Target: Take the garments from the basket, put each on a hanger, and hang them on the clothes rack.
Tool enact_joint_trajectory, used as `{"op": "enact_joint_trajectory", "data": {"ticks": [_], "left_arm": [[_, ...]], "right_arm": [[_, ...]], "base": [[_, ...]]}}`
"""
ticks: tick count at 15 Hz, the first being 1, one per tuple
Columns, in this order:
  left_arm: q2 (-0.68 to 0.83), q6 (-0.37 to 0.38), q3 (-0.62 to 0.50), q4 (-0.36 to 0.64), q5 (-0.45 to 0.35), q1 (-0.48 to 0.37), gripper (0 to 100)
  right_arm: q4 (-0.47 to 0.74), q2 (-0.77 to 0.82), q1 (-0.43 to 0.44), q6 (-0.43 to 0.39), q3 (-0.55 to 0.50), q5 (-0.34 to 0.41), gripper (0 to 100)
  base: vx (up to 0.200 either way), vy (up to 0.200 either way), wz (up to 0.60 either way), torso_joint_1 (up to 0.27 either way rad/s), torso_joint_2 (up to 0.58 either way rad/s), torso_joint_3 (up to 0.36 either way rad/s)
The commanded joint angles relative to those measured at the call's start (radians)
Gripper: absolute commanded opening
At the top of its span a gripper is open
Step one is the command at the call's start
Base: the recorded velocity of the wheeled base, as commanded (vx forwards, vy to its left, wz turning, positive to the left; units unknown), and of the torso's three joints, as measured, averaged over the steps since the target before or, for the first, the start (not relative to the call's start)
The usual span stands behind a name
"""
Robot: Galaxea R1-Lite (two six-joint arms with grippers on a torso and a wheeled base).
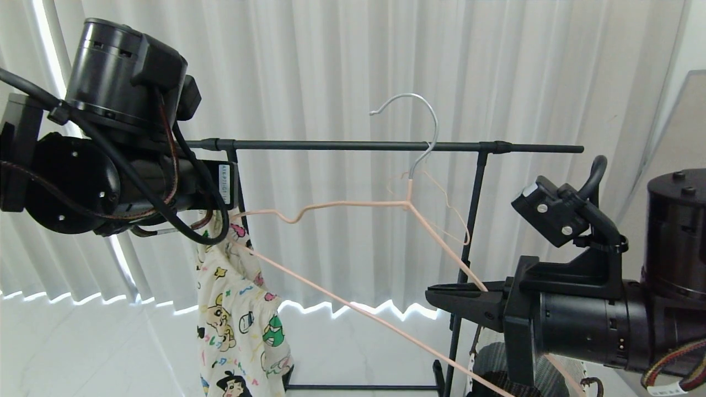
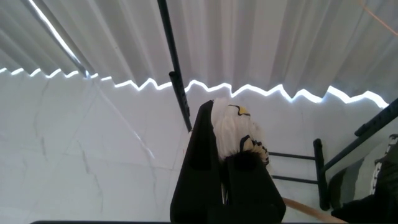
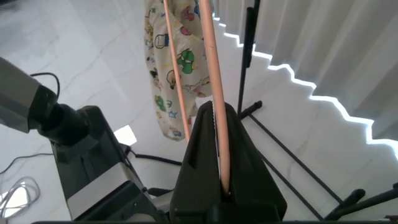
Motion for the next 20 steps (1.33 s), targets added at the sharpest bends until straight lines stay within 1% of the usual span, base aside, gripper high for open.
{"op": "enact_joint_trajectory", "data": {"ticks": [1,6,11,12,14,15,18,20], "left_arm": [[-0.001,0.0,0.001,0.0,0.001,0.001,0],[-0.003,0.0,-0.001,0.0,0.001,-0.008,0],[-0.003,0.0,-0.009,0.0,0.002,-0.1,0],[-0.003,0.0,-0.013,0.0,0.001,-0.107,0],[-0.001,-0.032,-0.067,0.0,0.001,-0.183,0],[-0.001,-0.032,-0.078,0.0,0.001,-0.204,0],[0.002,-0.032,-0.113,0.0,0.001,-0.262,0],[0.019,-0.034,-0.145,0.0,0.001,-0.287,0]], "right_arm": [[0.0,0.01,0.007,-0.001,-0.001,0.0,0],[-0.066,0.064,-0.035,-0.001,-0.018,-0.005,0],[-0.073,0.085,-0.036,0.0,-0.023,-0.005,0],[-0.083,0.09,-0.036,0.0,-0.023,-0.005,0],[-0.15,0.142,-0.033,-0.001,-0.023,-0.005,0],[-0.167,0.157,-0.033,-0.001,-0.024,-0.005,0],[-0.181,0.179,-0.033,0.0,-0.026,-0.005,0],[-0.182,0.185,-0.03,0.0,-0.024,-0.005,0]], "base": [[0.0,0.0,0.0,0.0,0.0,0.0],[0.0,0.0,0.0,0.0,0.0,0.0],[0.0,0.0,0.0,0.0,0.0,0.0],[0.0,0.0,0.0,0.0,0.0,0.0],[0.0,0.0,0.0,0.0,0.0,0.0],[0.0,0.0,0.0,0.0,0.0,0.0],[0.0,0.0,0.0,0.0,0.0,0.0],[0.0,0.0,0.0,0.0,0.0,0.0]]}}
